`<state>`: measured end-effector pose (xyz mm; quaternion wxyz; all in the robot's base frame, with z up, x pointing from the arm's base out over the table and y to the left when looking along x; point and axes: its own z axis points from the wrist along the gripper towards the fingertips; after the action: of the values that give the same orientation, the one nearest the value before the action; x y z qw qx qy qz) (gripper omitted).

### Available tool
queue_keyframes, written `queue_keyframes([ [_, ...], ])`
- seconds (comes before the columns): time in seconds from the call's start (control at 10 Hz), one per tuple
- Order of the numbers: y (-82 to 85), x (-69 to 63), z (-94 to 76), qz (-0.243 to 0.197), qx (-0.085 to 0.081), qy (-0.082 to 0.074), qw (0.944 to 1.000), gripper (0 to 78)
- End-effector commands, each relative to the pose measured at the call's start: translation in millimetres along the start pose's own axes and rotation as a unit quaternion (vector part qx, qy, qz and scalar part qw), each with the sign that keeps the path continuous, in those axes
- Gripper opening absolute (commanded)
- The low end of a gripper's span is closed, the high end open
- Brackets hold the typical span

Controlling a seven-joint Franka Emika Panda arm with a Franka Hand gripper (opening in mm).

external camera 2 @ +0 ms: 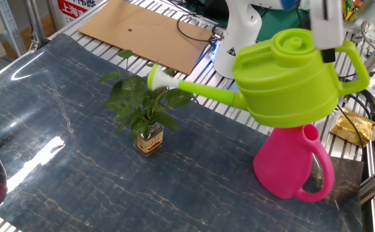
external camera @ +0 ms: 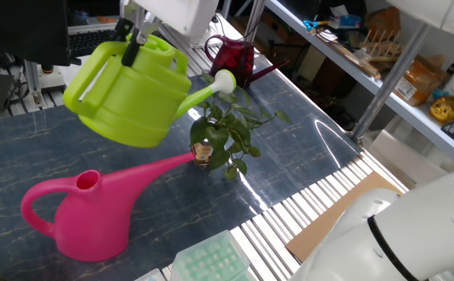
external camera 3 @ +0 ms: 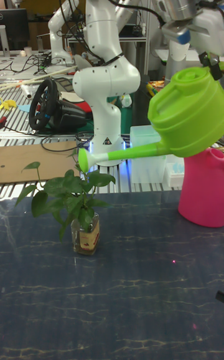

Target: Water the plant

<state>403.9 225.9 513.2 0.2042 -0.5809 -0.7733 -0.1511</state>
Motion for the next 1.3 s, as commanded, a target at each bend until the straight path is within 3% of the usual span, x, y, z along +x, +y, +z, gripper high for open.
queue_keyframes([
  [0.1,14.6,-7.5,-5.7,-0.004,-0.005,0.018,0.9998,1.3],
  [0.3,23.0,-6.4,-8.4,0.002,-0.006,0.023,0.9997,1.3],
  [0.6,12.1,8.5,-6.7,0.005,-0.005,0.023,0.9997,1.3],
  [0.7,1.7,15.5,-4.2,0.009,-0.005,0.022,0.9997,1.3],
  [0.9,-13.7,14.1,1.7,0.0,-0.009,0.022,0.9997,1.3],
  [1.2,-17.6,9.6,4.6,-0.003,-0.011,0.018,0.9998,1.3],
  [1.3,-11.7,-3.9,5.9,-0.011,-0.014,0.014,0.9997,1.3],
])
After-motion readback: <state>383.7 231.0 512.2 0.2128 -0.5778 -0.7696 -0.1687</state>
